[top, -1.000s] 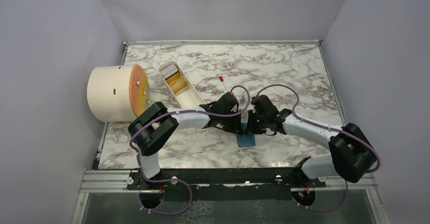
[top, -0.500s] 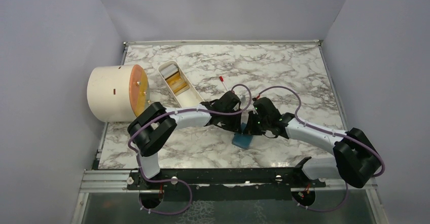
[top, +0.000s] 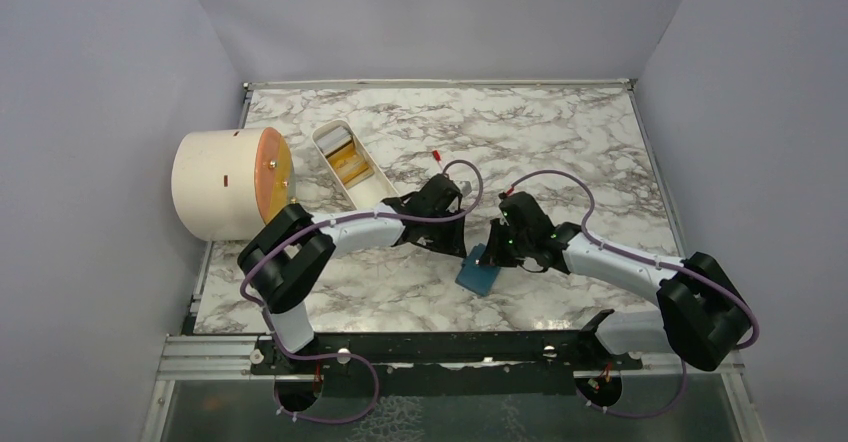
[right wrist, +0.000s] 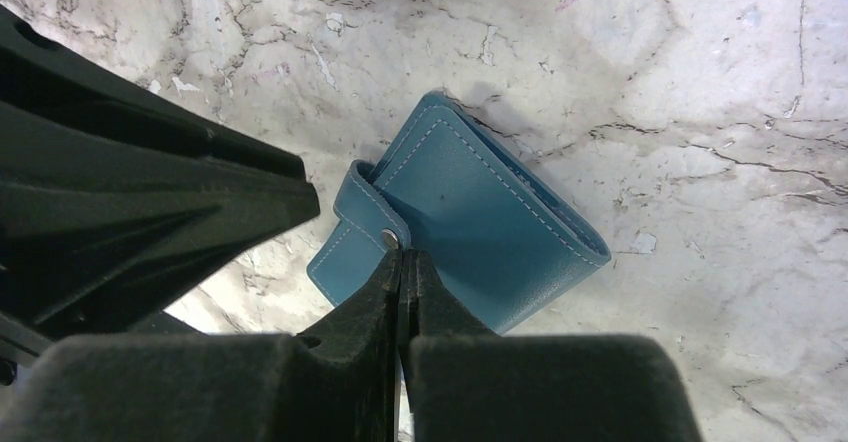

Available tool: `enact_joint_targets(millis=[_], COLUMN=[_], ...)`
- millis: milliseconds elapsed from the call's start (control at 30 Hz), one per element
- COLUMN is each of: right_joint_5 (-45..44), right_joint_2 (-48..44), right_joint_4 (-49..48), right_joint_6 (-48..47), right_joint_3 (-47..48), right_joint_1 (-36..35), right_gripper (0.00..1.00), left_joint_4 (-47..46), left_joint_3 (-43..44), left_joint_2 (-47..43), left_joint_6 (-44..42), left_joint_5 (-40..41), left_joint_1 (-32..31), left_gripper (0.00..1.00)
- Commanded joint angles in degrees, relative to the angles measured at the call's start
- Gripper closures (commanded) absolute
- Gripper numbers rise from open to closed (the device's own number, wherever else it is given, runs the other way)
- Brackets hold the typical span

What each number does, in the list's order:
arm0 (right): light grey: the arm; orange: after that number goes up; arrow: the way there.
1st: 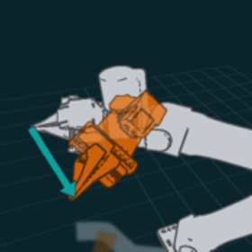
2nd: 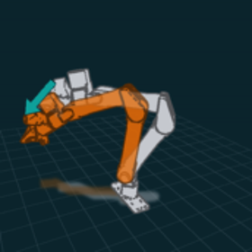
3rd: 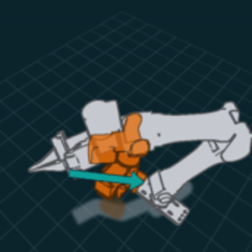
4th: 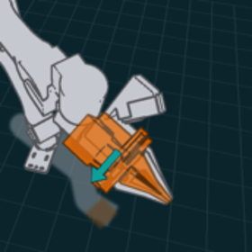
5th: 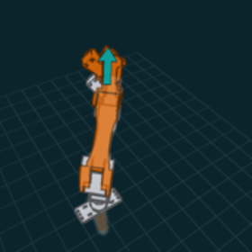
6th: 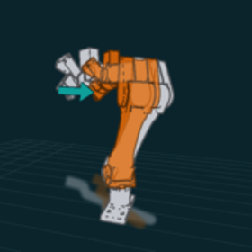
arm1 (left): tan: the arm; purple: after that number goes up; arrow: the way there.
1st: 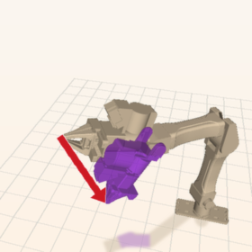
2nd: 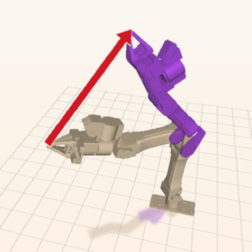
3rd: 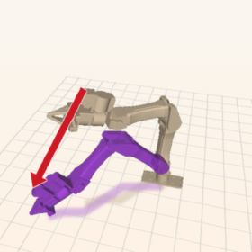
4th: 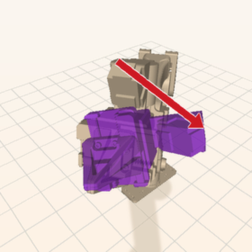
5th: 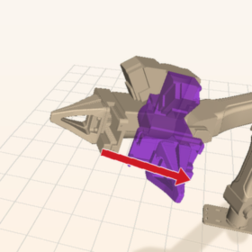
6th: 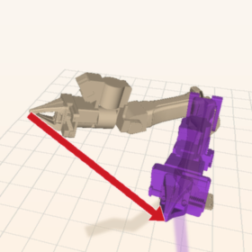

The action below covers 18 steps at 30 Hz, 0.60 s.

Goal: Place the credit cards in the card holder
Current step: Close the card holder at the center of the board.

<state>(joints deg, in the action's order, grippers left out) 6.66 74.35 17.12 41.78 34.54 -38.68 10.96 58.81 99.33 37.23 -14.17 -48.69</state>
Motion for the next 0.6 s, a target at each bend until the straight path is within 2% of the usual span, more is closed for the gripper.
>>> enact_joint_targets(millis=[0, 100, 567], right_joint_5=[0.2, 0.28, -0.99], right_joint_2=[-0.85, -0.98, -0.48], right_joint_4=[0.76, 0.68, -0.1], right_joint_6=[1.76, 2.44, 3.37], right_joint_3=[-0.06, -0.79, -3.18], right_joint_1=[-0.35, -0.33, -0.35], right_gripper=[0.99, 0.99, 0.99], left_joint_4=[-7.31, -9.09, -11.58], left_joint_3=[-2.18, -2.85, -2.71], left_joint_2=[-0.99, 0.0, 2.22], left_joint_6=[2.34, 3.5, 3.85], left_joint_5=[-9.48, -11.87, -13.6], left_joint_1=[0.43, 0.48, 0.44], left_gripper=[0.82, 0.84, 0.87])
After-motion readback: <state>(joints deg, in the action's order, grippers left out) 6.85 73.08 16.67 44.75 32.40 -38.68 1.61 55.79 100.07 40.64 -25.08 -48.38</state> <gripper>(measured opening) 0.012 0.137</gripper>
